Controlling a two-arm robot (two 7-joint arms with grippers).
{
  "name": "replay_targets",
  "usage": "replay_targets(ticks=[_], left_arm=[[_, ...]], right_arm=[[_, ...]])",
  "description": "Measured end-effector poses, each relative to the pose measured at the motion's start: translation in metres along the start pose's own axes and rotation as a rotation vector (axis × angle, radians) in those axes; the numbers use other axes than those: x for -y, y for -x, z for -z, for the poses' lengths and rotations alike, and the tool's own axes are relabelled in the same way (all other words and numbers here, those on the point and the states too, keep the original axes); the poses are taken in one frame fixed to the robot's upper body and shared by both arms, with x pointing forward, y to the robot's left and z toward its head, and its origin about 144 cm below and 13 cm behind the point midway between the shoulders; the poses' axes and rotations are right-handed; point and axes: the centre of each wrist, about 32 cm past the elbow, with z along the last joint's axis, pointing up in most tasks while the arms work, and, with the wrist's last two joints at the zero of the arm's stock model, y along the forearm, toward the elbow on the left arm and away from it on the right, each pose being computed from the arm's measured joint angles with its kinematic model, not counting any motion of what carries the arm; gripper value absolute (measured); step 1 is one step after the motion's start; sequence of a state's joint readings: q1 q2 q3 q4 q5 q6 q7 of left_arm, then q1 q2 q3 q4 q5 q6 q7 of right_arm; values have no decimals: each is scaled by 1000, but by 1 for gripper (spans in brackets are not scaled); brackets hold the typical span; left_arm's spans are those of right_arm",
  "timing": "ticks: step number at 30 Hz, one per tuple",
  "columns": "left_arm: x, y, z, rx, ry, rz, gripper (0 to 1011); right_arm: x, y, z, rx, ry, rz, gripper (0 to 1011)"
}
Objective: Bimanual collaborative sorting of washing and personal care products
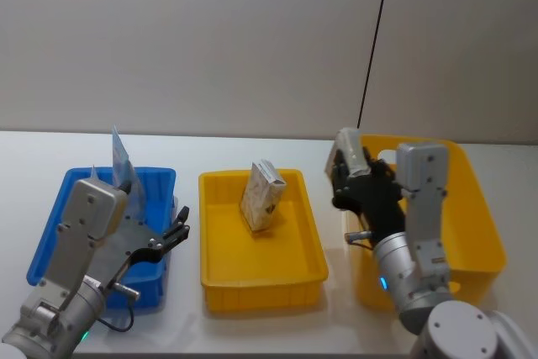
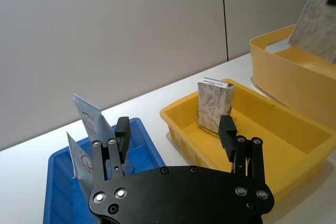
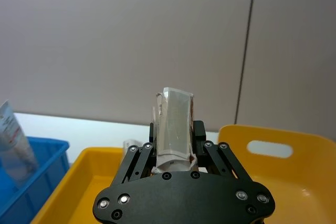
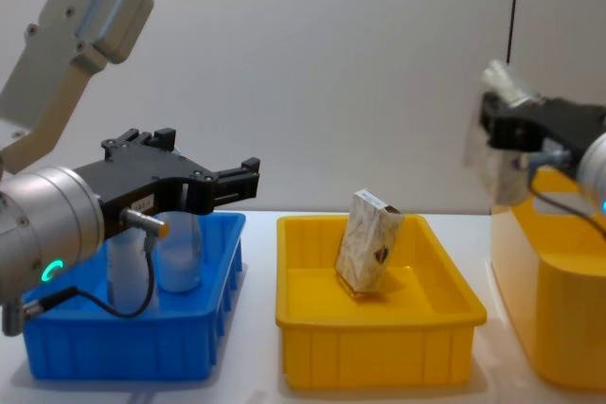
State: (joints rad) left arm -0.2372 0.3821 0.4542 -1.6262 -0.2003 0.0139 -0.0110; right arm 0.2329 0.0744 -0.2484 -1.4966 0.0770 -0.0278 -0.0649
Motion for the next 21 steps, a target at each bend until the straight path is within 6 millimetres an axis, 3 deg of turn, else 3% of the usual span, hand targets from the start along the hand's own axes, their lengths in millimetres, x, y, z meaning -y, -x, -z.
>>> replay_targets(ticks=[15, 21], left_arm=[[0, 0, 0, 0, 0, 0, 1001], [0, 0, 0, 0, 0, 0, 1001]], right_arm=[[16, -26, -16, 68, 25, 148, 289], [20, -37, -14, 75, 82, 180, 148]])
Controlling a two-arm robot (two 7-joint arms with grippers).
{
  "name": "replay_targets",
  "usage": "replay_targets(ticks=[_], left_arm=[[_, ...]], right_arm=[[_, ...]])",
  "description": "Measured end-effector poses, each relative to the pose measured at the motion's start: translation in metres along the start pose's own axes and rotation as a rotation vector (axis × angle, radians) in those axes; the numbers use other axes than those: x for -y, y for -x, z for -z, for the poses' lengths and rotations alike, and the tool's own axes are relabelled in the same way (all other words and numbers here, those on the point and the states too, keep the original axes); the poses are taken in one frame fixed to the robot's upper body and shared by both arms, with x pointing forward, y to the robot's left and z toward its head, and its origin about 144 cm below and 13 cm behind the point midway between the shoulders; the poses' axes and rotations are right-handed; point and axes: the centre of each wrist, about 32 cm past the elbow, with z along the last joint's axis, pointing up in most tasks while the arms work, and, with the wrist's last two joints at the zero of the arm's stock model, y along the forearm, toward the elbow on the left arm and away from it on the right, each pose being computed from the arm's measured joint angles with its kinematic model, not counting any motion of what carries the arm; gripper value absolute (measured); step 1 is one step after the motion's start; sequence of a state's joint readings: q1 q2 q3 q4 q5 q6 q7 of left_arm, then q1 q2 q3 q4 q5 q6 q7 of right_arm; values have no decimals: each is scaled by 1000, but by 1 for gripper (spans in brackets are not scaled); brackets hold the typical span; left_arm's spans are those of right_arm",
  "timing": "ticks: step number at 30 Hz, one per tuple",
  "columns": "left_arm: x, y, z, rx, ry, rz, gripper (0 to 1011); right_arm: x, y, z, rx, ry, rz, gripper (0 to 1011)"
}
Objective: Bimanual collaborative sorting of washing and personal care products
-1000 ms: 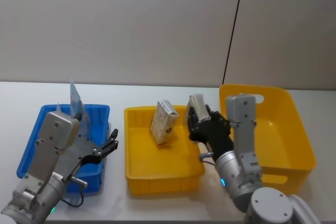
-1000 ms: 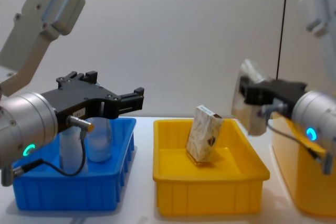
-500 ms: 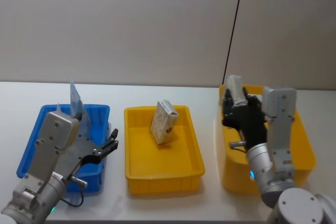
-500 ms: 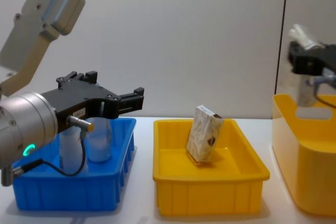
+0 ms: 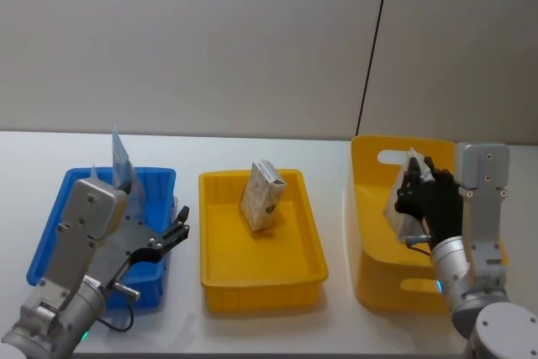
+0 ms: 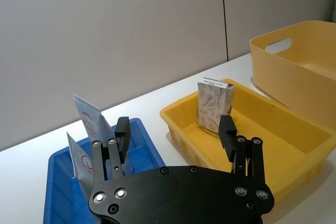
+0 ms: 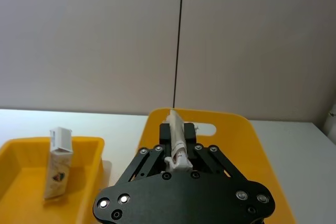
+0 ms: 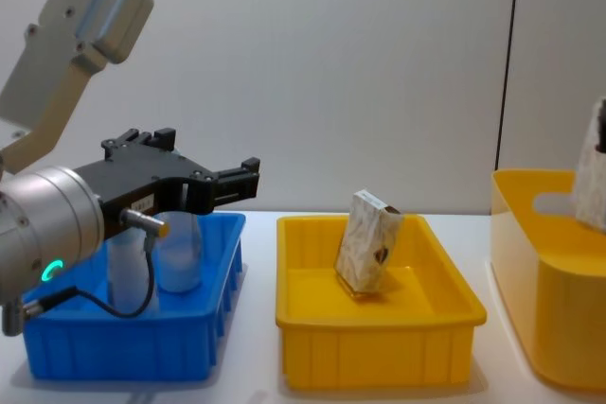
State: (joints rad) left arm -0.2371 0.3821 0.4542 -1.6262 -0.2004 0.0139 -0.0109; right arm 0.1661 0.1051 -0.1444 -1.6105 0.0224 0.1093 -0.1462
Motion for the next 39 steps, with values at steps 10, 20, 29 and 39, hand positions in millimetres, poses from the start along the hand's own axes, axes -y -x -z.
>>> replay_targets(ticks=[10, 20, 29, 39], left_arm=[[0, 0, 0, 0, 0, 0, 1001], [0, 0, 0, 0, 0, 0, 1002], [0, 0, 0, 0, 0, 0, 1001], [0, 0, 0, 0, 0, 0, 1001]], right_arm=[[-5, -8, 10, 8, 47, -1, 155], [-13, -12, 16, 28, 49, 27, 485], [-19, -15, 19, 38, 42, 50, 772], [-20, -16, 18, 35, 20, 32, 1004]])
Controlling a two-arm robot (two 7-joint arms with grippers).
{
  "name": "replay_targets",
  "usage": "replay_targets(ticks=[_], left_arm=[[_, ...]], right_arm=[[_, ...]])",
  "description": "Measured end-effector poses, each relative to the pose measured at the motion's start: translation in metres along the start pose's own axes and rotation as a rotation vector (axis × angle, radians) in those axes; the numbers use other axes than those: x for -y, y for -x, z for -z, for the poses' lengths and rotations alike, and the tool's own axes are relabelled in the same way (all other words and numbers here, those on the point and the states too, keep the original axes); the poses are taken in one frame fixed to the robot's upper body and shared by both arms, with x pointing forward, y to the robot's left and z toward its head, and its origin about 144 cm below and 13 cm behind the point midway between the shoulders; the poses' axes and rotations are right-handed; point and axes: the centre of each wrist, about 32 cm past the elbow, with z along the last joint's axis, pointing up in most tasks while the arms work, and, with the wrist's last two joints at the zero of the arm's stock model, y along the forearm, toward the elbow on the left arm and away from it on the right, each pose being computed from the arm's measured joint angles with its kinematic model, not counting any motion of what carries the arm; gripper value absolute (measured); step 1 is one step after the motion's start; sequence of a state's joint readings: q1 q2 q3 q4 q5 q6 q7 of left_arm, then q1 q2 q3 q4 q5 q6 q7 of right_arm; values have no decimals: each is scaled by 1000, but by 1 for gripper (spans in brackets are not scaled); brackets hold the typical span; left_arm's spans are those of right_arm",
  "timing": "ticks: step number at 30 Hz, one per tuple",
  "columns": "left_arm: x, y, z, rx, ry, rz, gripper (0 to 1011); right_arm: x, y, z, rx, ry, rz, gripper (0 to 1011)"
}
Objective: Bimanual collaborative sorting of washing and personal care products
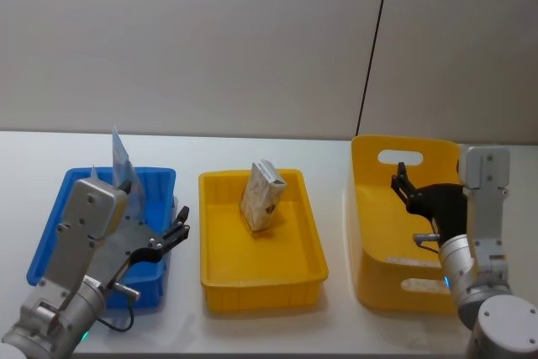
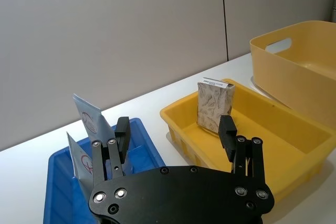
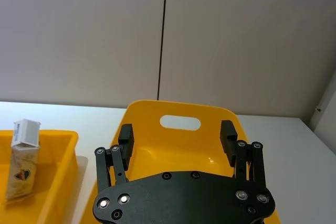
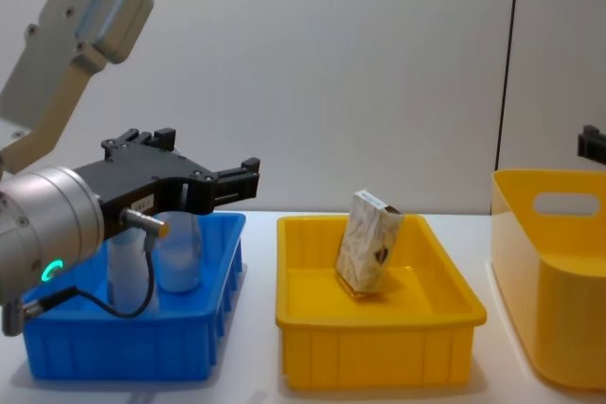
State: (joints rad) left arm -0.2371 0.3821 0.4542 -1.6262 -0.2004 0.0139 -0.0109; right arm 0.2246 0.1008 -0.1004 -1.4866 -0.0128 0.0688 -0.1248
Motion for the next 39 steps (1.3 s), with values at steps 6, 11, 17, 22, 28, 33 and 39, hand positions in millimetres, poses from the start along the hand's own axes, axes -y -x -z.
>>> replay_targets(ticks=[6, 11, 17, 22, 28, 33, 39], left_arm=[[0, 0, 0, 0, 0, 0, 1001], [0, 0, 0, 3, -1, -6, 1001], [-1, -1, -1, 12, -10, -38, 1001], [-3, -2, -2, 12, -23, -79, 1001], [-5, -6, -2, -4, -56, -139, 1001], [-5, -10, -2, -25, -82, -183, 1001], [-4, -15, 1, -43, -117, -214, 1001]], right_arm=[[1, 1, -2, -5, -17, -21, 1004], [1, 2, -3, -9, -24, -30, 1004], [2, 2, -4, -13, -31, -39, 1004], [2, 3, -4, -14, -33, -43, 1004], [2, 3, -5, -16, -36, -46, 1004], [2, 3, -5, -16, -37, -48, 1004], [2, 3, -5, -17, -38, -50, 1004]])
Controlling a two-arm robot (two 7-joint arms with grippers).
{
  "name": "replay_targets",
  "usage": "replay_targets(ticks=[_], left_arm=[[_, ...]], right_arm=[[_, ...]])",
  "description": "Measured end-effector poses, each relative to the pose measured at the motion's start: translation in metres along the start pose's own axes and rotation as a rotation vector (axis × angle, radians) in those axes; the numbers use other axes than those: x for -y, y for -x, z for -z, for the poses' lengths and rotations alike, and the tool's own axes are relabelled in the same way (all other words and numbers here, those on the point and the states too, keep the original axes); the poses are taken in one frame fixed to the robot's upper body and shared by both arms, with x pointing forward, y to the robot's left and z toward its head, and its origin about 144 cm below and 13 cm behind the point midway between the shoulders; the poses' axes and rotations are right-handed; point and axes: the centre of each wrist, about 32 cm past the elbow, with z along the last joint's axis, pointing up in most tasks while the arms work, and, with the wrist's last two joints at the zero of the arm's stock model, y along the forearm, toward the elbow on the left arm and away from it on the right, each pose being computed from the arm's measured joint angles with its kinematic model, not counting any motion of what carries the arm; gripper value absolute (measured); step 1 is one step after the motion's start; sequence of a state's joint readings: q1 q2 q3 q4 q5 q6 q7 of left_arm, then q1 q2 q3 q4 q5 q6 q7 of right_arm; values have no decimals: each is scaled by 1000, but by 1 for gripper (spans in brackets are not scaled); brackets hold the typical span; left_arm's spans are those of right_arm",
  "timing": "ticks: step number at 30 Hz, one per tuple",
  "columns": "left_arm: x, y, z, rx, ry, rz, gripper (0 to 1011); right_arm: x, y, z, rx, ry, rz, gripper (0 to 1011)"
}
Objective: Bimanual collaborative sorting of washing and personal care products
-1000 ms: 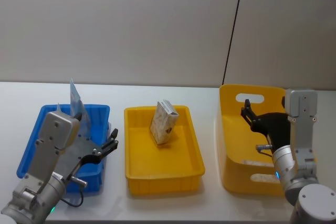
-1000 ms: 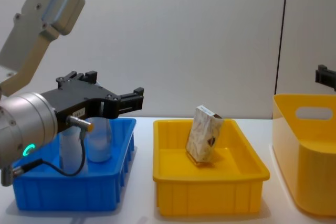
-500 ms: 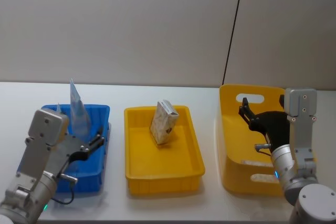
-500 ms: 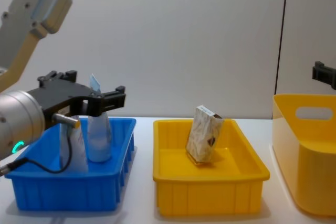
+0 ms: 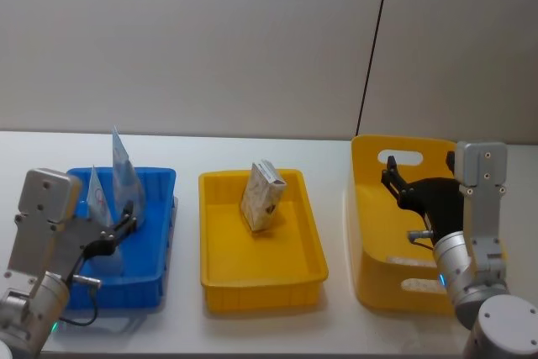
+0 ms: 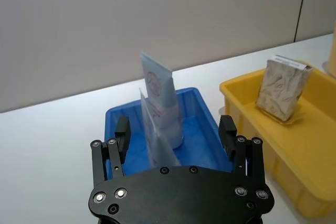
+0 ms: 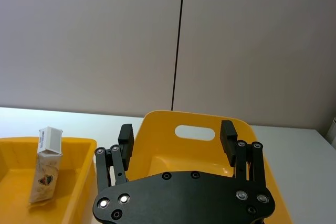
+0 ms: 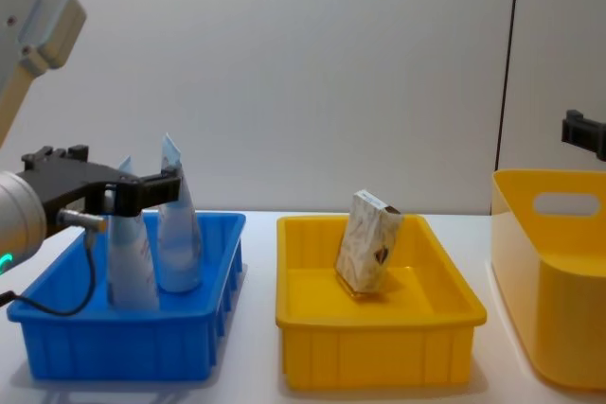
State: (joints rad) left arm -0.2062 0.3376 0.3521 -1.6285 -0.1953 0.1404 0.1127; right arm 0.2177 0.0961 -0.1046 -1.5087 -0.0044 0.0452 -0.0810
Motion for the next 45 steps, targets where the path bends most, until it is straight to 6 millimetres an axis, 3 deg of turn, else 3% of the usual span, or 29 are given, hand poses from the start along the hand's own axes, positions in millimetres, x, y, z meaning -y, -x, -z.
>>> replay_targets(ticks=[22, 38, 45], left_arm=[[30, -11, 18, -28, -100, -21, 1001], [63, -14, 32, -38, -114, -2, 1002], [72, -14, 35, -48, -124, 10, 848]], right_arm=[[0, 0, 0, 0, -2, -2, 1004], [0, 0, 0, 0, -2, -2, 1004], [0, 0, 0, 0, -2, -2, 1004]])
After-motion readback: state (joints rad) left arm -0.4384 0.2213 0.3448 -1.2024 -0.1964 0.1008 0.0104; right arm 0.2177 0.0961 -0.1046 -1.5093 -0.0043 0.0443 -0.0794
